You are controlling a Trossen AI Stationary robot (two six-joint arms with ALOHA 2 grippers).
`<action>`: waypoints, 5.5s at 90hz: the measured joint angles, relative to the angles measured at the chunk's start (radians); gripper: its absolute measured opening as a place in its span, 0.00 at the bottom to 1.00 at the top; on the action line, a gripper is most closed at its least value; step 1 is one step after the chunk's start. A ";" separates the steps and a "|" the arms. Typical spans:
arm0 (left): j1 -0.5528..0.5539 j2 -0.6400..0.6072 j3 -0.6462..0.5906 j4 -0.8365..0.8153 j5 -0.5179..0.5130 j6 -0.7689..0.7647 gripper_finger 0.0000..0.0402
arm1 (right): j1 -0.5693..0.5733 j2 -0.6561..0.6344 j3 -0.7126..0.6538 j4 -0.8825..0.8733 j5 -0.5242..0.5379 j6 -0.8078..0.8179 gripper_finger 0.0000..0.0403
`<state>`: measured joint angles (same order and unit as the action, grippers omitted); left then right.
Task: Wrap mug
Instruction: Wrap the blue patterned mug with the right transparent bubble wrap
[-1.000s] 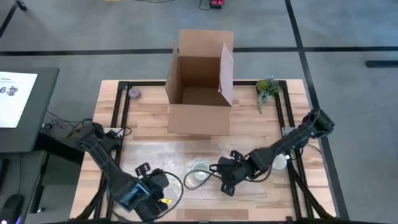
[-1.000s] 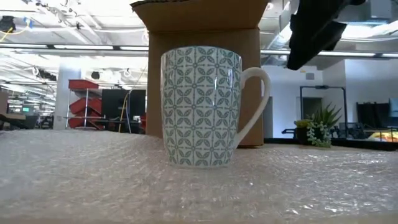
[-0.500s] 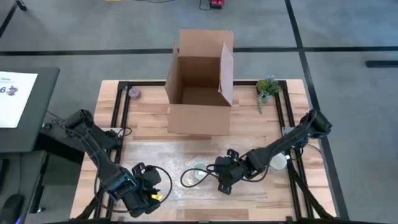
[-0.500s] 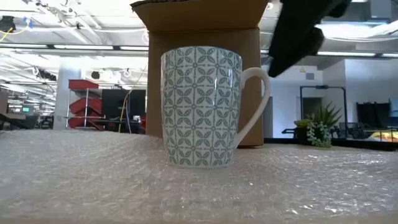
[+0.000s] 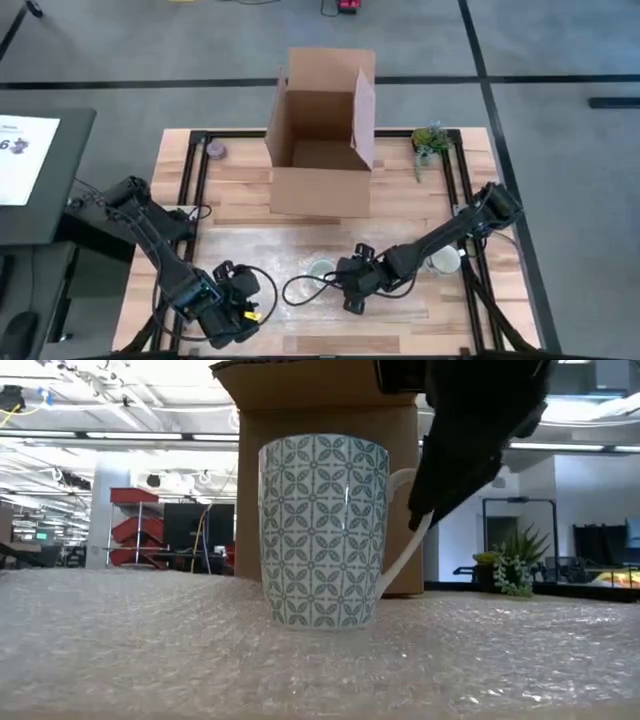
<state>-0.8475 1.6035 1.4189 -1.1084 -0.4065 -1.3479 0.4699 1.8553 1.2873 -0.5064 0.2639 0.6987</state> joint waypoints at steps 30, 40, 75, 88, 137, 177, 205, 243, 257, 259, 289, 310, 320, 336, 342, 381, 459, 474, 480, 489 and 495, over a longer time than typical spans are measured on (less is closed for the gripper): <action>0.008 -0.001 0.000 -0.010 -0.002 -0.091 0.32 | -0.027 0.014 0.000 0.078 -0.028 0.007 0.17; 0.008 -0.001 0.000 -0.010 -0.001 -0.095 0.32 | -0.032 0.014 0.000 0.077 -0.030 0.023 0.11; -0.008 -0.001 0.001 -0.180 0.089 -0.367 0.32 | -0.011 0.010 0.100 -0.055 0.021 0.064 0.11; -0.019 -0.002 -0.020 -0.215 0.124 -0.463 0.32 | 0.010 0.010 0.168 -0.132 0.055 0.064 0.11; -0.044 -0.158 -0.477 0.292 0.365 -0.727 0.41 | 0.036 0.010 0.176 -0.132 0.076 0.097 0.11; -0.088 -0.175 -0.588 0.424 0.494 -0.737 0.49 | 0.040 0.010 0.176 -0.141 0.074 0.096 0.11; -0.079 -0.128 -0.653 0.503 0.497 -0.732 0.49 | 0.040 0.010 0.176 -0.140 0.074 0.097 0.11; -0.076 -0.041 -0.645 0.578 0.528 -0.681 0.26 | 0.040 0.009 0.176 -0.136 0.074 0.116 0.11; -0.076 -0.039 -0.622 0.549 0.506 -0.648 0.10 | 0.040 0.009 0.176 -0.136 0.074 0.116 0.11; -0.076 -0.039 -0.616 0.541 0.503 -0.644 0.07 | 0.040 0.009 0.176 -0.136 0.074 0.116 0.11; -0.077 -0.074 -0.465 0.294 0.448 -0.593 0.00 | 0.041 0.013 0.143 -0.115 0.075 0.144 0.11; -0.077 -0.129 -0.356 0.106 0.350 -0.578 0.00 | 0.033 0.014 0.143 -0.121 0.081 0.142 0.11; -0.077 -0.151 -0.311 0.062 0.266 -0.579 0.00 | 0.024 0.014 0.143 -0.124 0.091 0.142 0.11; -0.076 -0.178 -0.250 0.046 0.135 -0.551 0.00 | 0.015 0.014 0.143 -0.129 0.127 0.143 0.11; -0.076 -0.187 -0.223 0.046 0.083 -0.530 0.00 | 0.007 0.014 0.143 -0.129 0.129 0.159 0.11; -0.077 -0.219 -0.097 -0.067 -0.040 -0.445 0.00 | 0.003 0.014 0.143 -0.235 0.181 0.318 0.11; -0.077 -0.220 0.087 -0.439 -0.018 -0.348 0.00 | 0.060 0.014 0.074 -0.052 0.182 0.407 0.11; -0.077 -0.220 0.087 -0.435 -0.018 -0.349 0.00 | 0.059 0.016 0.074 -0.093 0.180 0.401 0.11; -0.077 -0.220 0.087 -0.435 -0.018 -0.350 0.00 | 0.059 0.016 0.074 -0.103 0.181 0.401 0.11; -0.077 -0.220 0.087 -0.434 -0.018 -0.350 0.00 | 0.059 0.016 0.074 -0.116 0.180 0.401 0.11; -0.077 -0.220 0.086 -0.432 -0.018 -0.340 0.00 | 0.059 0.016 0.074 -0.111 0.181 0.401 0.11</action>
<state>-0.9241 1.3834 1.5053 -1.5406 -0.4244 -1.6878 0.5289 1.8709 1.3609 -0.6171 0.4444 1.0992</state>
